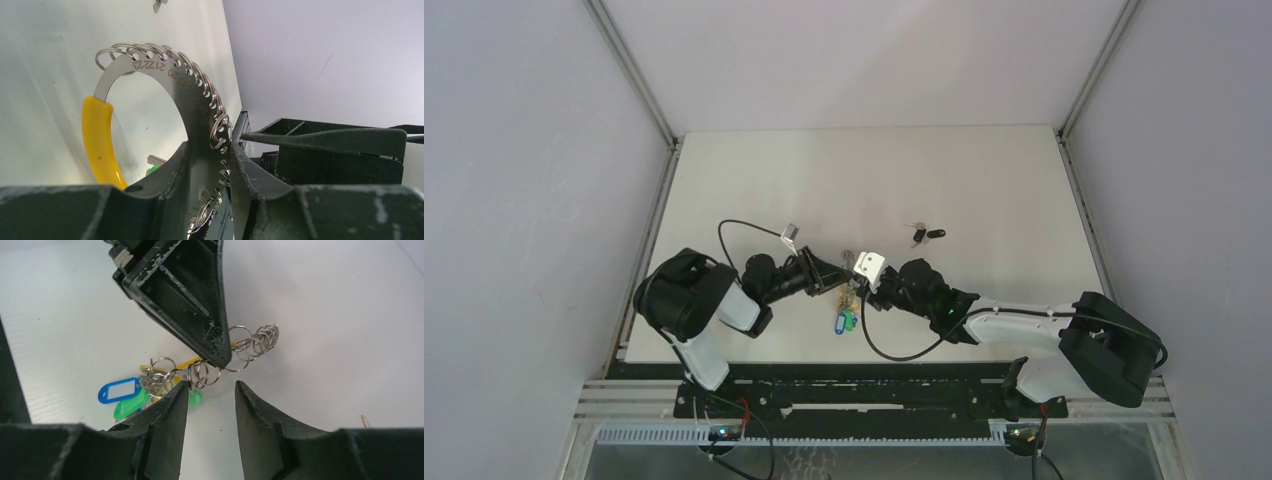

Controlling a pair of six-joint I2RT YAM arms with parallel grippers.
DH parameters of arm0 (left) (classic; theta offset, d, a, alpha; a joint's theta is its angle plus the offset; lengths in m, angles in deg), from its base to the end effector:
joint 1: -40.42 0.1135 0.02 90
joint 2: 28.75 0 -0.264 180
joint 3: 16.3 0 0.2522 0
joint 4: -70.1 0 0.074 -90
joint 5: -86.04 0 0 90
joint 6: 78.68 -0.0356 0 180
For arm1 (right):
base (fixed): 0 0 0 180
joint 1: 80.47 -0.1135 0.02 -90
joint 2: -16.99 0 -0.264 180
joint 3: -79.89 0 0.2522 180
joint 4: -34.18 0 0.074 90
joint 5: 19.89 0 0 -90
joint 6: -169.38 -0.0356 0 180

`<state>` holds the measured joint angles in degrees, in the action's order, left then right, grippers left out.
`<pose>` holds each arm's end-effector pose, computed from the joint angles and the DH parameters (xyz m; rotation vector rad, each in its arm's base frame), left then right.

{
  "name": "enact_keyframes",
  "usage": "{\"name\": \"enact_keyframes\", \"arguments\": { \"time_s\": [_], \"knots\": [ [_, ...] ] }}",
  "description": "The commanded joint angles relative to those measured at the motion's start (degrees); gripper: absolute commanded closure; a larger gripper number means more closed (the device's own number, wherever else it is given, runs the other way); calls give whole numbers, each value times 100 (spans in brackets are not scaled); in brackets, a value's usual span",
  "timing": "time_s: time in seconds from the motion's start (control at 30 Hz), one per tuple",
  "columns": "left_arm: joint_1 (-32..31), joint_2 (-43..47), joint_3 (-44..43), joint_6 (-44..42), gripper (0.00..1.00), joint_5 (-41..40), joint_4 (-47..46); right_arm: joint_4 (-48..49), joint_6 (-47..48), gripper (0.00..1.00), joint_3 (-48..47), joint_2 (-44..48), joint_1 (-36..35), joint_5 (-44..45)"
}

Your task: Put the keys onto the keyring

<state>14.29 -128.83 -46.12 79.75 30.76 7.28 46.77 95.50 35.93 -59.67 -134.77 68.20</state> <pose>0.2189 -0.1300 0.1227 -0.2035 2.0018 -1.6630 0.1591 0.2234 0.1965 -1.1434 1.5809 0.4766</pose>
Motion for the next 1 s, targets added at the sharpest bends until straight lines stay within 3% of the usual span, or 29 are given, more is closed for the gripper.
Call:
{"name": "enact_keyframes", "arguments": {
  "time_s": [0.0, 0.17, 0.37, 0.97],
  "knots": [
    [-17, 43, 54, 25, 93, 107, -319, -43, -84, 60, -171, 206, 72, -408],
    [-24, 36, 37, 27, 93, 114, -322, -129, -126, 60, -176, 275, 141, -136],
    [-20, 32, 41, 27, 93, 117, -316, -65, -179, 60, -109, 438, 210, -408],
    [-22, 49, 45, 60, 93, 110, -315, 431, 135, 56, -225, -348, -94, -59]
  ]
}}
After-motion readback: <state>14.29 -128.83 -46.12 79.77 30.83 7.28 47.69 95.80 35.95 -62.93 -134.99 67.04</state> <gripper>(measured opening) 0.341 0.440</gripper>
